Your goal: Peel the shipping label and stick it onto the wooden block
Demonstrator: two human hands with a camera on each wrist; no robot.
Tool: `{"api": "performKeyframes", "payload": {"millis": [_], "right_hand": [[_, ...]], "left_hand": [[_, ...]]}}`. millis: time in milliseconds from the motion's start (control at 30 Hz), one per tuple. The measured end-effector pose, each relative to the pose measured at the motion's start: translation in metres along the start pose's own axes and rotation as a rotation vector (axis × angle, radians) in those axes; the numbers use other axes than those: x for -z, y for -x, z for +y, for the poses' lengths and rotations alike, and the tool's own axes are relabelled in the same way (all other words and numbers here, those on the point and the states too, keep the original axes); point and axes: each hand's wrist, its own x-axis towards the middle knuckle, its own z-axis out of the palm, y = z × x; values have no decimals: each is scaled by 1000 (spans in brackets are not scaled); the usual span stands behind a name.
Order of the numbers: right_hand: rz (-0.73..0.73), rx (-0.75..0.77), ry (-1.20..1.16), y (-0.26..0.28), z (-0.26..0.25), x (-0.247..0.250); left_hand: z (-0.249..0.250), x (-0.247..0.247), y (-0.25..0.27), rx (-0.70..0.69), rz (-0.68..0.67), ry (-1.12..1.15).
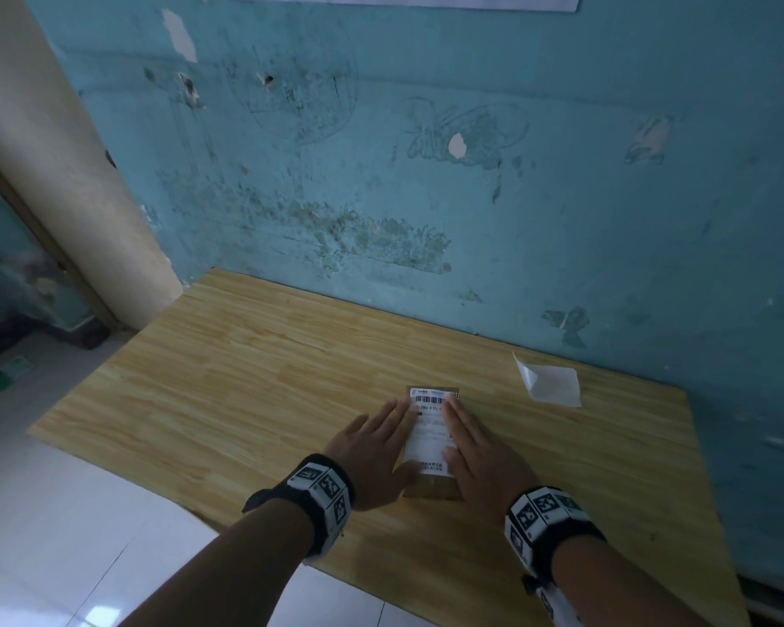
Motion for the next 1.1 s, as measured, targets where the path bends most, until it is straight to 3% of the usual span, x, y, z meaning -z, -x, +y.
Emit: {"api": "performKeyframes", "payload": {"millis": [233, 433, 767, 1100], "right_hand": [[117, -83, 13, -10, -16, -13], [40, -49, 129, -21, -13, -25], [170, -239, -386, -16, -21, -26], [142, -280, -425, -3, -17, -14]], "left_hand": [[11, 15, -6, 47, 26, 78], [9, 6, -9, 76, 55, 81], [4, -5, -8, 131, -32, 160], [10, -5, 5, 229, -14, 353]]}}
